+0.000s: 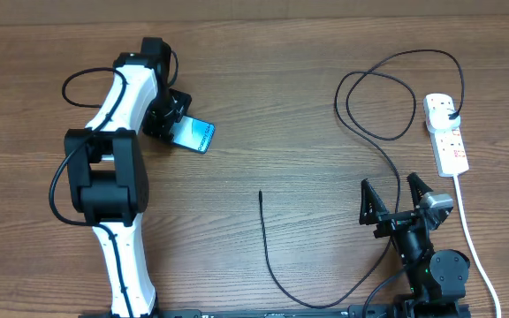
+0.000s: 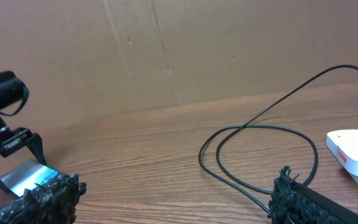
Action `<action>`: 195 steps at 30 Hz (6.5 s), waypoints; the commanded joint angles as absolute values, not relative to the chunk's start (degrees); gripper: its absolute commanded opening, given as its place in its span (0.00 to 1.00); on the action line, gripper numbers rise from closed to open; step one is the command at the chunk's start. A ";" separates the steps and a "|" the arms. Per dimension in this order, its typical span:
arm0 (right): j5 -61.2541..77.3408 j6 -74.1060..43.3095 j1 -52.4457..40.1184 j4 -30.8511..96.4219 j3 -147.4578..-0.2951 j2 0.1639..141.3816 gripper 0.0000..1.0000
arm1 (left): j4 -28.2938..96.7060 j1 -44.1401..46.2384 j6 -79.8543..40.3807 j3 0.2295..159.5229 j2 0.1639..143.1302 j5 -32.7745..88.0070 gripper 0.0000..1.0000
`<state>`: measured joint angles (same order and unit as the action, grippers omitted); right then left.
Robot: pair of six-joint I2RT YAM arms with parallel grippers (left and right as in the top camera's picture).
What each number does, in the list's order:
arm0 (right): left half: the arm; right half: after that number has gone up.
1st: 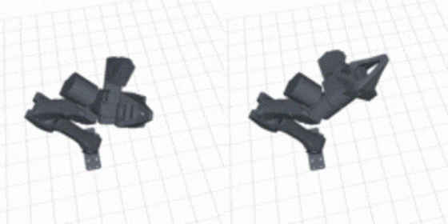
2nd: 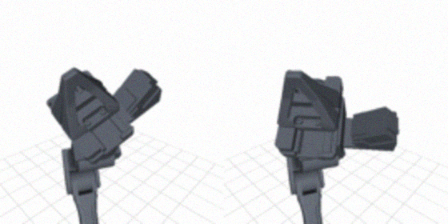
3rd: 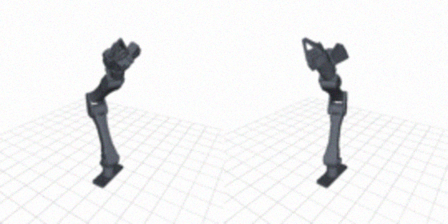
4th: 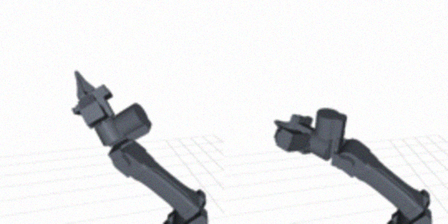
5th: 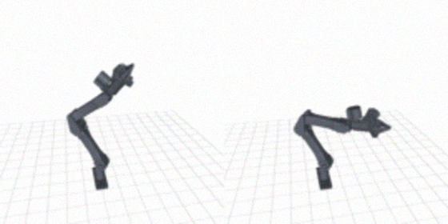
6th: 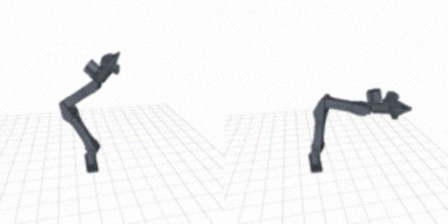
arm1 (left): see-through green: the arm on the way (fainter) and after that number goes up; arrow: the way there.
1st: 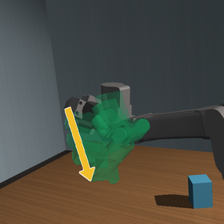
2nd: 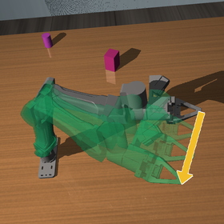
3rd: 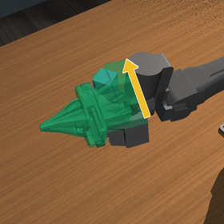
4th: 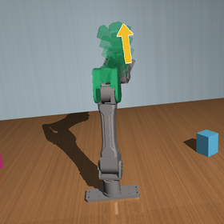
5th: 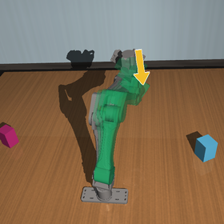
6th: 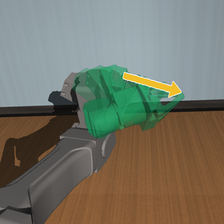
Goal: Plug charger to phone and switch on socket
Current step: 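Lift the phone with the left gripper and tilt it upright, then move the right gripper forward toward the phone held by the left gripper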
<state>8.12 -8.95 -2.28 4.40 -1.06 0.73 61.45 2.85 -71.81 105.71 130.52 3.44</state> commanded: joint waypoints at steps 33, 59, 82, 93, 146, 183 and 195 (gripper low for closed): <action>7.55 -8.54 -2.57 4.23 -0.49 0.16 1.00 | 62.81 2.63 -67.22 107.53 124.14 50.37 0.04; 7.55 -8.56 -2.57 4.23 -0.49 0.16 1.00 | 63.22 2.63 -63.11 107.53 124.14 73.34 0.04; 7.55 -8.54 -2.57 4.23 -0.49 0.16 1.00 | 64.93 2.63 -56.07 107.53 124.14 82.54 0.04; 7.55 -8.54 -2.57 4.23 -0.49 0.16 1.00 | 64.90 2.63 -55.83 107.53 124.14 82.41 0.04; 7.55 -8.54 -2.57 4.23 -0.49 0.16 1.00 | 64.93 2.66 -55.27 107.53 124.14 81.97 0.04; 7.53 -8.54 -2.57 4.23 -0.49 0.16 1.00 | 77.12 2.74 -55.29 107.53 124.14 40.53 0.04; 7.55 -8.58 -2.57 3.84 -0.49 0.16 1.00 | 77.76 4.19 -55.29 107.53 124.16 37.43 0.04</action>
<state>8.10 -8.95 -2.28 4.32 -1.06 0.73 77.41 3.38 -56.53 106.02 126.74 37.63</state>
